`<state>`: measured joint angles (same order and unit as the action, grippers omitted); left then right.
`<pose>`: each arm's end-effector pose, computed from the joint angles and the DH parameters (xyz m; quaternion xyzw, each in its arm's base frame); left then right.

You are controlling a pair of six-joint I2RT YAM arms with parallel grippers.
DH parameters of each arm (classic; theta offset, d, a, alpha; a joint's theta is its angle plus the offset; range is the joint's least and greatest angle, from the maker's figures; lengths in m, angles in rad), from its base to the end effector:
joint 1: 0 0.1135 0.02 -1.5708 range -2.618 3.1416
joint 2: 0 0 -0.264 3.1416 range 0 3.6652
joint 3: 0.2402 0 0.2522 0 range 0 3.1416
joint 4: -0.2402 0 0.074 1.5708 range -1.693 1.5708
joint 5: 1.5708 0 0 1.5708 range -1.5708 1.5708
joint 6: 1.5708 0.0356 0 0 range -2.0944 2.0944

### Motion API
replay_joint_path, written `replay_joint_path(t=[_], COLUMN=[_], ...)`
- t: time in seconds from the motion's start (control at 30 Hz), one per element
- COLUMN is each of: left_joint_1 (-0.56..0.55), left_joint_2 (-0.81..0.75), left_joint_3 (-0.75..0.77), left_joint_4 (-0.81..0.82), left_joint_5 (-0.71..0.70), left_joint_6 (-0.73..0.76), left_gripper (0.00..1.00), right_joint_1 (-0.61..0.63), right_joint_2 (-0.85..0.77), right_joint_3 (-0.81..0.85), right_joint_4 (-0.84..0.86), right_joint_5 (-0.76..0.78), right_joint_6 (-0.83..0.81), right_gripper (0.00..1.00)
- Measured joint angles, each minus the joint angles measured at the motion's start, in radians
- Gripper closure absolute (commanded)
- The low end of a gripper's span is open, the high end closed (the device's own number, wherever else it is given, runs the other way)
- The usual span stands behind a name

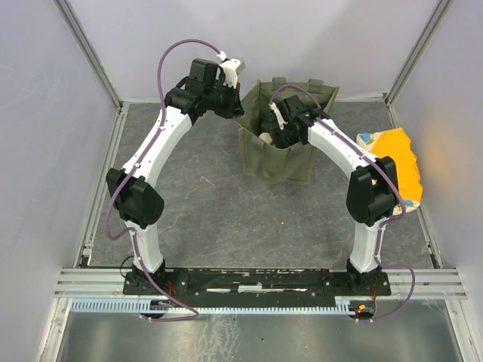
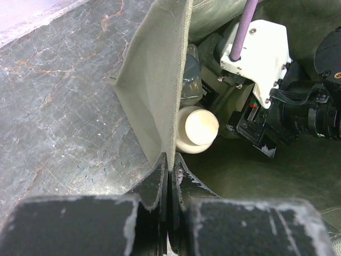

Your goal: Place the personal care products into the canvas bag

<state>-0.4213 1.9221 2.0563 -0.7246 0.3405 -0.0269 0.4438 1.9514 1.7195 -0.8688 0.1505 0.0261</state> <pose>0.3920 -0.1887 0.3937 0.2486 0.8370 -0.2489 0.4192 0.3814 0.1754 0.2633 -0.1839 0.9523 -0.0170 0.2429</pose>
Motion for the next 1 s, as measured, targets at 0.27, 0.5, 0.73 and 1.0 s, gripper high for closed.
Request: replay_joint_path(t=[0.27, 0.5, 0.73, 1.0], left_joint_1=[0.001, 0.005, 0.007, 0.018], left_joint_2=[0.0, 0.0, -0.005, -0.058], left_joint_3=[0.0, 0.0, 0.0, 0.006], left_joint_4=[0.0, 0.001, 0.009, 0.053], left_joint_5=[-0.001, -0.002, -0.003, -0.002], left_joint_6=[0.0, 0.0, 0.0, -0.004], left_gripper=[0.97, 0.96, 0.47, 0.12], right_joint_1=[0.0, 0.0, 0.0, 0.0], right_joint_2=[-0.002, -0.097, -0.369, -0.539], right_joint_3=[0.097, 0.277, 0.175, -0.056], right_joint_4=[-0.084, -0.179, -0.098, 0.101], right_joint_5=[0.008, -0.006, -0.042, -0.008], right_joint_6=[-0.005, -0.026, -0.049, -0.054], right_gripper=[0.01, 0.0, 0.0, 0.0])
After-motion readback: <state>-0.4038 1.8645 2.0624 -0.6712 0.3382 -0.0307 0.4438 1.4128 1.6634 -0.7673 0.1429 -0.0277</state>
